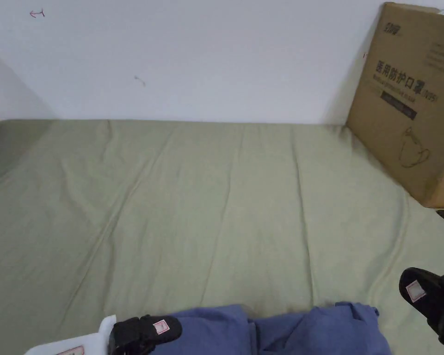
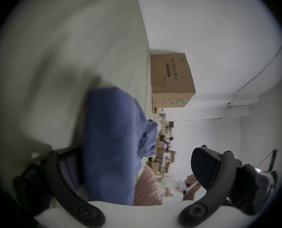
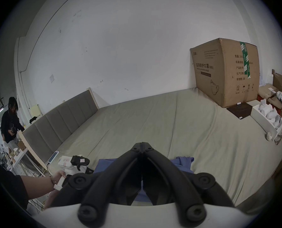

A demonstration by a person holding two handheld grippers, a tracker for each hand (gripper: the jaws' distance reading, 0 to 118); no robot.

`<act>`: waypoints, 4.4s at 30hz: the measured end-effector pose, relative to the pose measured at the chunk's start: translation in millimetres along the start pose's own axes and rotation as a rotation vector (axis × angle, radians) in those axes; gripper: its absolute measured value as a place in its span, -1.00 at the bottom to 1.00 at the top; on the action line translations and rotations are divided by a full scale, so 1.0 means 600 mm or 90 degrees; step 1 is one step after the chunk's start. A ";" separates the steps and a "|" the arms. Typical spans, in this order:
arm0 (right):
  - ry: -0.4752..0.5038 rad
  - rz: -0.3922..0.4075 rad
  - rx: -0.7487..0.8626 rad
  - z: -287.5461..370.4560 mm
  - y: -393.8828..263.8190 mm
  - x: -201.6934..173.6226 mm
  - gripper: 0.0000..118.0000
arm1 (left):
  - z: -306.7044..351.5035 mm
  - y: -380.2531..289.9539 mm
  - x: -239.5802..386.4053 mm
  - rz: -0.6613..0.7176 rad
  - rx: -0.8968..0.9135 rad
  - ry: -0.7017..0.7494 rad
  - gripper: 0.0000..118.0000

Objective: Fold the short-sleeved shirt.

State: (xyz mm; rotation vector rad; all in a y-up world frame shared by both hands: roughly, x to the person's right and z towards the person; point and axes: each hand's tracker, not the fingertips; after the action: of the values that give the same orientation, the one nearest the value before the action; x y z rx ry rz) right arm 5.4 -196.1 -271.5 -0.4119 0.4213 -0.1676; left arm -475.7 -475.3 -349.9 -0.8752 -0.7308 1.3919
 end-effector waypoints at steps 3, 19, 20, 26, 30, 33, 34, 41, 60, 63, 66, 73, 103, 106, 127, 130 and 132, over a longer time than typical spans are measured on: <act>-0.002 0.000 -0.001 0.001 0.004 0.000 -1.00 | 0.010 0.001 -0.013 -0.050 0.025 0.095 1.00; 0.051 -0.035 -0.023 0.003 -0.011 0.035 -1.00 | 0.050 -0.142 0.269 -0.485 0.181 0.940 -0.87; 0.054 -0.041 -0.026 0.003 -0.016 0.040 -1.00 | 0.047 -0.146 0.279 -0.471 0.165 0.901 -0.87; 0.055 -0.083 -0.025 0.021 -0.022 0.070 -1.00 | -0.055 -0.134 0.335 -0.350 0.119 0.596 -0.86; 0.050 -0.097 -0.013 0.039 -0.020 0.099 -1.00 | -0.181 -0.116 0.329 -0.303 0.032 0.481 -0.86; 0.048 -0.108 -0.004 0.049 -0.020 0.115 -1.00 | -0.246 -0.126 0.324 -0.327 -0.006 0.490 -0.57; 0.045 -0.111 -0.003 0.050 -0.020 0.119 -1.00 | -0.251 -0.129 0.327 -0.338 -0.001 0.492 -0.19; 0.030 -0.132 0.009 0.049 -0.024 0.143 -1.00 | -0.179 -0.146 0.356 -0.395 0.048 0.494 0.92; -0.002 -0.126 -0.033 0.057 -0.035 0.136 -1.00 | -0.364 -0.151 0.181 -0.402 -0.155 0.534 -0.99; 0.014 -0.133 -0.037 0.050 -0.031 0.126 -1.00 | -0.307 -0.167 0.241 -0.431 -0.071 0.453 -0.99; 0.039 -0.118 -0.032 0.040 -0.007 0.106 -1.00 | -0.235 -0.204 0.360 -0.591 0.059 0.433 -0.99; 0.026 0.070 0.157 0.051 0.061 0.030 -1.00 | -0.034 -0.299 0.530 -0.787 0.462 0.453 -0.99; 0.136 -0.228 -0.505 -0.278 -0.263 0.071 -1.00 | 0.074 -0.243 0.380 -0.594 0.366 0.555 -0.99; 0.160 -0.318 -0.501 -0.271 -0.264 0.093 -1.00 | 0.111 -0.158 0.295 -0.372 0.247 0.341 -0.92; 0.170 -0.326 -0.513 -0.283 -0.267 0.094 -1.00 | -0.061 -0.010 -0.027 -0.125 -0.038 0.120 0.95; 0.172 -0.349 -0.505 -0.282 -0.272 0.096 -1.00 | -0.068 -0.019 0.004 -0.145 -0.035 0.137 -0.77; 0.165 -0.343 -0.500 -0.276 -0.265 0.087 -1.00 | -0.071 -0.028 0.032 -0.177 -0.033 0.198 -0.76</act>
State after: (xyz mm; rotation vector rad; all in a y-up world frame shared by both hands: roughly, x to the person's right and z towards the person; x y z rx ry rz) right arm -30.2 -410.9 -361.1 -1.2866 0.6191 -0.5888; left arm -429.6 -459.8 -358.5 -0.9637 -0.6231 0.9683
